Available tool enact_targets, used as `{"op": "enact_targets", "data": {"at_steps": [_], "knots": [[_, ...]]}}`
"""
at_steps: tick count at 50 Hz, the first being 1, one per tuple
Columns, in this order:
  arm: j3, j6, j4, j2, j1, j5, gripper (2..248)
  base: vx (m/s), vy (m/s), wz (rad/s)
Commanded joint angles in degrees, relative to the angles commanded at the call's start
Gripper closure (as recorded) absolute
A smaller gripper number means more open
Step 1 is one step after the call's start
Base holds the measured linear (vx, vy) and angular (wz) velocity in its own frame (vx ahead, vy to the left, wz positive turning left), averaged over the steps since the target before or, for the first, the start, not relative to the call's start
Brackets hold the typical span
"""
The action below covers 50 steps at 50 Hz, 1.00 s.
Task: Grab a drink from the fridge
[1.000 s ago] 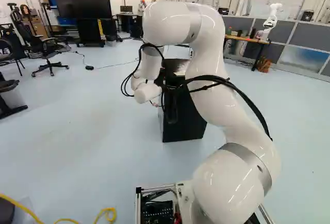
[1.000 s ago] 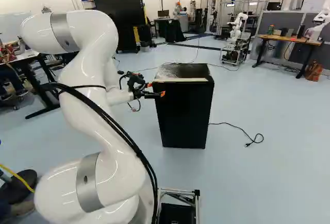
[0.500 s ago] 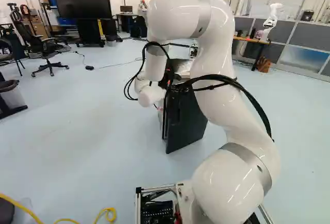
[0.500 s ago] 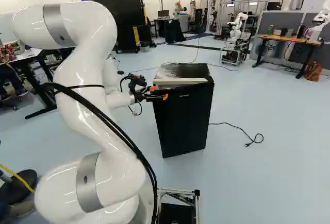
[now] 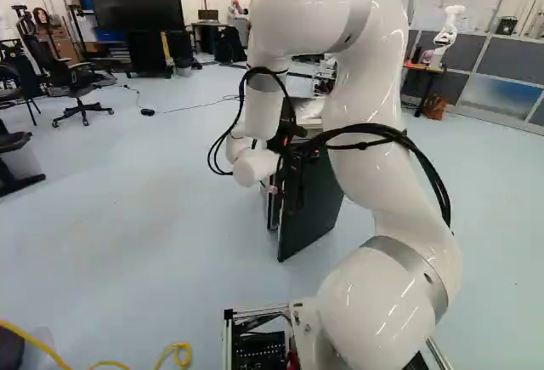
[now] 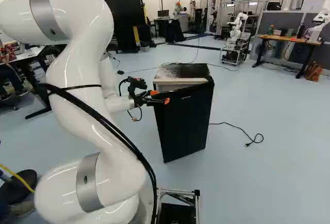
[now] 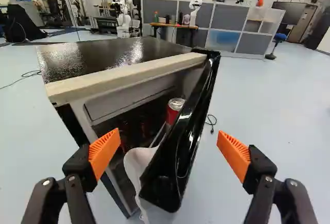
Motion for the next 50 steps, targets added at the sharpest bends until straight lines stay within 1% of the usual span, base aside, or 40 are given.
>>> {"op": "enact_targets", "data": {"at_steps": [25,50], "knots": [[8.3,0.0,0.3,5.0,0.7,0.4,3,0.000,0.000,0.000],[16.6,0.0,2.6,10.0,1.7,1.9,3,0.000,0.000,0.000]]}}
